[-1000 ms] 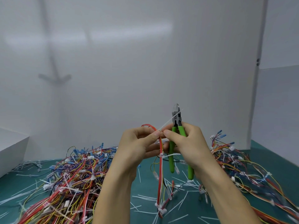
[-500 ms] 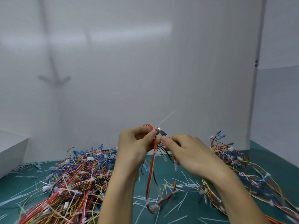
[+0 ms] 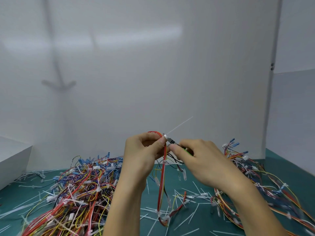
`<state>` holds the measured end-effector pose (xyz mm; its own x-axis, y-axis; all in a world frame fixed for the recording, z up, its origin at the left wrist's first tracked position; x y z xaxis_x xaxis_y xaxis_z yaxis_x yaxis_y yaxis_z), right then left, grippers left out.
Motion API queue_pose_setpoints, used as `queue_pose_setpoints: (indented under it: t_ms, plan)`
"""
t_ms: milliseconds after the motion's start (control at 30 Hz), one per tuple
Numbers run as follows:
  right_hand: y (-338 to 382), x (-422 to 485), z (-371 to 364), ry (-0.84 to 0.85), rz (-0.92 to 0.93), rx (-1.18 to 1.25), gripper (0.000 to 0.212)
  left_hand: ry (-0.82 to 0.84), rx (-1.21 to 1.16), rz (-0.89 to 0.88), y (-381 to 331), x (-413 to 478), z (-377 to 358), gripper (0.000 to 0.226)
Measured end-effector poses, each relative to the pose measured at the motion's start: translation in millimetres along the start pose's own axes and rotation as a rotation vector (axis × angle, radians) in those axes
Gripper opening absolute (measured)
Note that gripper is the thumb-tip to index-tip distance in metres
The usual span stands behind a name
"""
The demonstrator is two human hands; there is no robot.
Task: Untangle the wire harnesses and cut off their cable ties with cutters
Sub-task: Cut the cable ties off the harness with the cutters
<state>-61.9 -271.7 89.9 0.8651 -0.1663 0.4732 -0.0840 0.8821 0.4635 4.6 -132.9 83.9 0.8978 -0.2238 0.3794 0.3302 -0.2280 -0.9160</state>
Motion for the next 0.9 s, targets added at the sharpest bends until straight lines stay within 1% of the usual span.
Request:
queue_pose_setpoints:
  t_ms: [233, 400, 600, 900]
  plan:
    - [0, 0, -3, 0.011, -0.004, 0.0, 0.058, -0.024, 0.076, -0.028, -2, 1, 5, 0.005]
    - [0, 0, -6, 0.031, -0.008, 0.005, 0.06, -0.048, 0.204, -0.068, -3, 3, 7, 0.008]
    - [4, -1, -8, 0.05, -0.012, 0.079, 0.063, -0.073, 0.296, -0.122, -8, 4, 9, 0.009]
    - [2, 0, -17, 0.088, -0.035, 0.182, 0.059, -0.09, 0.272, -0.112, -7, 4, 12, 0.017]
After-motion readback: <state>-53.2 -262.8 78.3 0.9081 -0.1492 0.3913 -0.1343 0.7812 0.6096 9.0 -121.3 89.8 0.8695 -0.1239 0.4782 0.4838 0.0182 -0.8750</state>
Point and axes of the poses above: each hand's wrist, its own x-axis towards the middle knuckle, its own z-axis out of the back of the hand, y = z × x, the point moved 9 cm from there along x, towards the middle knuckle
